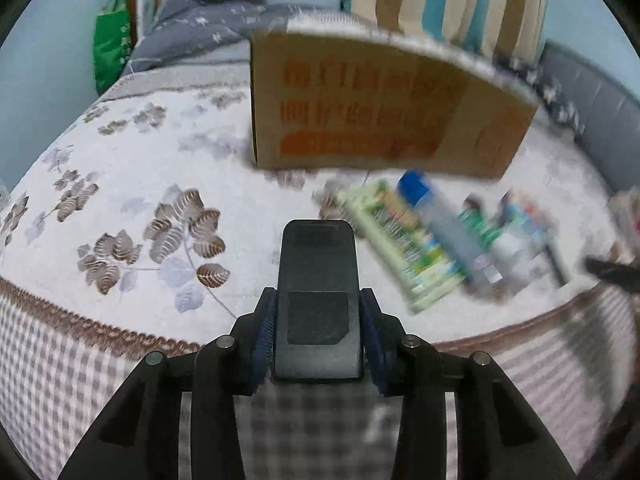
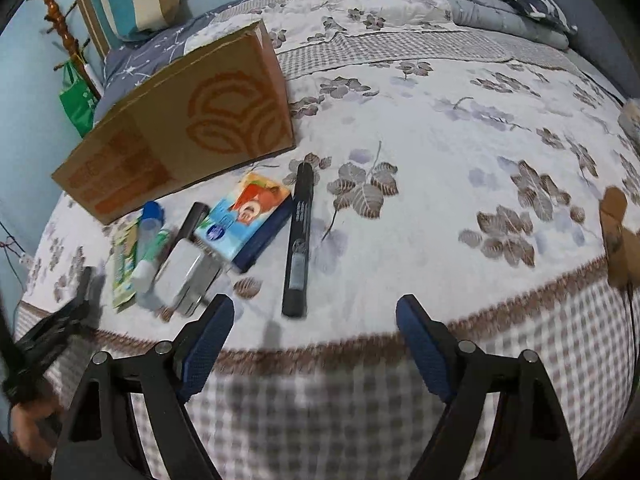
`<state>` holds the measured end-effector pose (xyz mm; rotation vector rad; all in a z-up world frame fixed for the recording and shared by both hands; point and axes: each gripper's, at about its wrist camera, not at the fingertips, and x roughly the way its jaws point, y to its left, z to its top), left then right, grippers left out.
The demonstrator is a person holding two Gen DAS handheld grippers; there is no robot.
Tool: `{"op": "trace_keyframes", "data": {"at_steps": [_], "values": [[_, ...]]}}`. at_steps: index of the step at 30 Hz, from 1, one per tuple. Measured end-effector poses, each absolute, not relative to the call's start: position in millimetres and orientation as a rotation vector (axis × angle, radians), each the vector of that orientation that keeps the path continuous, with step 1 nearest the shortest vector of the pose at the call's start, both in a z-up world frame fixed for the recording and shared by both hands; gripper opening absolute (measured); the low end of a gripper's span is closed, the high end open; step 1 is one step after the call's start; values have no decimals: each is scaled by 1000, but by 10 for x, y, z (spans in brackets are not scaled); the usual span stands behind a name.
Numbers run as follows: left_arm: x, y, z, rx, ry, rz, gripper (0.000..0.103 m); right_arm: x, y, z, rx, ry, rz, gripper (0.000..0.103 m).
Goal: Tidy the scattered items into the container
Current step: 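Grasp the black marker with the right tool, then carry the phone into the box and open the left tool while the right holds the marker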
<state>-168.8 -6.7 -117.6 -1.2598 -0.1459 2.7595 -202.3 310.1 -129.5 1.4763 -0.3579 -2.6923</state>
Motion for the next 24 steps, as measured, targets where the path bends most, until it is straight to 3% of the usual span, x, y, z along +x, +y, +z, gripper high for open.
{"op": "trace_keyframes", "data": {"at_steps": [6, 14, 18, 24], "values": [[-1307, 31, -818, -1170, -188, 2702, 40, -2416, 2901, -1606, 1567, -200, -2677, 103], [-1036, 126, -583, -1135, -180, 2670, 40, -2673, 2764, -1622, 1544, 83, -2700, 103], [-951, 102, -433, -1079, -216, 2664, 40, -2374, 3007, -1404, 1457, -225, -2718, 103], [-781, 131, -221, -1005, -231, 2660, 40, -1502, 3216, -848, 1205, -532, -2733, 103]]}}
